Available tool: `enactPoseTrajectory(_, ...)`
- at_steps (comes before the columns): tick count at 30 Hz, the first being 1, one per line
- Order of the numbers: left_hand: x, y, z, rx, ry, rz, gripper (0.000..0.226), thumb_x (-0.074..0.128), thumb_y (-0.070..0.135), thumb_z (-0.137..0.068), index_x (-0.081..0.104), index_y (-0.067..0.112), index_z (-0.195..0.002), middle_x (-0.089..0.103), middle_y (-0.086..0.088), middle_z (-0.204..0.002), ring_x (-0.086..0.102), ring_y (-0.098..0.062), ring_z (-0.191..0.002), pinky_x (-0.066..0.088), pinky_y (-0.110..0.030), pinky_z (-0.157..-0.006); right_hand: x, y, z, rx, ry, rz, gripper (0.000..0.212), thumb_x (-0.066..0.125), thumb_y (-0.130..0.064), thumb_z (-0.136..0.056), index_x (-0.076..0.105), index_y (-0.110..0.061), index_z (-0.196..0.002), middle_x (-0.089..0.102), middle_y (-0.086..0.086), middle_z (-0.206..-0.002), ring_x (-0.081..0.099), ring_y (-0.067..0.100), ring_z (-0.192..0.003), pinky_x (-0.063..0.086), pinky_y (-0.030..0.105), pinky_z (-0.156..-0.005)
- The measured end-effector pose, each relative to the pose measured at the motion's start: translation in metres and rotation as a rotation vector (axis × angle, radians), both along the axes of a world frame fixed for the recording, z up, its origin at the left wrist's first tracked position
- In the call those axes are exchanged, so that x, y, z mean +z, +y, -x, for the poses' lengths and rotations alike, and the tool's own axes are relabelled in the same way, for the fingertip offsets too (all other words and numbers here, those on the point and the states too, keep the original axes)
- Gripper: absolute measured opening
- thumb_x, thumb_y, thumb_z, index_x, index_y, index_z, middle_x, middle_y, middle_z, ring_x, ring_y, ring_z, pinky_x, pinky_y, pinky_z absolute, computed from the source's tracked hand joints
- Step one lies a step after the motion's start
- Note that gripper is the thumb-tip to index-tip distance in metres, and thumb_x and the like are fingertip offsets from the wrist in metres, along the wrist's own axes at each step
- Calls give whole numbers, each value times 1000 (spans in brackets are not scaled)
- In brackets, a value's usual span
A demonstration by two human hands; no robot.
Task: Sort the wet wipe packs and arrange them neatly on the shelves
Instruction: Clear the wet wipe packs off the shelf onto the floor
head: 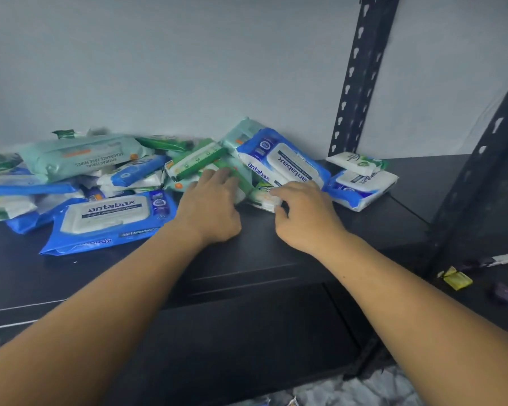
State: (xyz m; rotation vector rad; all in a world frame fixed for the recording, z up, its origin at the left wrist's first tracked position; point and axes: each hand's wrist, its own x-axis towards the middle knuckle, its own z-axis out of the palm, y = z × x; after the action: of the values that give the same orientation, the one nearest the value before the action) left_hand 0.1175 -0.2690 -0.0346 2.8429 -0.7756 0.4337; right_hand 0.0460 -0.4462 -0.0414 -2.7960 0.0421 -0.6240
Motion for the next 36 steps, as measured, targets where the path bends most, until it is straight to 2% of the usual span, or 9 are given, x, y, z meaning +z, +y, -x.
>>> enactPoseTrajectory(3,-2,0,-10,42,-45,-111,79,61,20,-78,30,24,-152,27,-2,-156,30,-34,-134,32,-48,-108,-10,13,-15,-32,118,131,44,43,-41,-98,50,-28,-139,43,-4,-133,33,25,-121,36,48,-99)
enactPoseTrajectory(7,0,2,-18,71,-110,-190,81,61,22,-81,26,27,-154,29,-4,-149,33,-34,-128,35,-48,-103,-13,15,-18,-55,24,106,36,44,-40,-98,66,-19,-117,48,-1,-122,36,24,-116,38,46,-95)
enactPoseTrajectory(10,3,3,-17,72,-88,-199,65,60,36,-84,43,25,-146,36,-4,-139,34,-32,-125,33,-48,-102,-13,14,-14,-50,-63,62,30,50,-46,-97,53,-18,-85,54,2,-108,45,26,-108,46,45,-85)
enactPoseTrajectory(12,5,5,-12,70,-57,-173,54,58,51,-84,57,23,-130,40,-3,-130,35,-30,-123,33,-47,-102,-12,16,-10,-72,-97,8,40,57,-54,-92,45,-19,-77,51,2,-97,48,25,-101,49,42,-80)
enactPoseTrajectory(18,9,13,10,55,90,-156,54,60,56,-83,57,19,-123,54,-5,-126,45,-29,-122,35,-45,-102,6,21,2,-265,103,-149,53,78,-47,-74,57,-15,-110,44,2,-110,49,23,-93,43,31,-71)
enactPoseTrajectory(23,16,20,30,49,167,-131,62,60,64,-84,58,20,-126,56,-6,-123,53,-29,-118,41,-42,-100,21,28,25,-423,279,-47,34,69,-44,-69,57,-22,-91,52,-5,-82,51,21,-80,39,34,-78)
enactPoseTrajectory(26,18,25,42,32,170,-80,65,59,67,-85,56,18,-126,55,-5,-122,55,-28,-113,45,-41,-96,25,27,36,-402,333,-117,40,68,-50,-69,56,-22,-94,55,-4,-87,56,21,-85,47,34,-81)
enactPoseTrajectory(31,22,34,67,-2,192,80,52,61,63,-84,59,17,-107,54,-3,-110,57,-27,-99,49,-38,-82,33,23,67,-315,322,-241,33,66,-46,-66,58,-16,-79,60,-1,-84,59,16,-74,39,28,-55)
enactPoseTrajectory(36,20,46,125,-100,140,301,42,67,59,-81,58,21,-95,51,3,-95,52,-20,-84,38,-32,-71,36,25,129,-269,210,-381,27,69,-44,-68,69,-19,-78,64,0,-86,62,19,-78,55,38,-66)
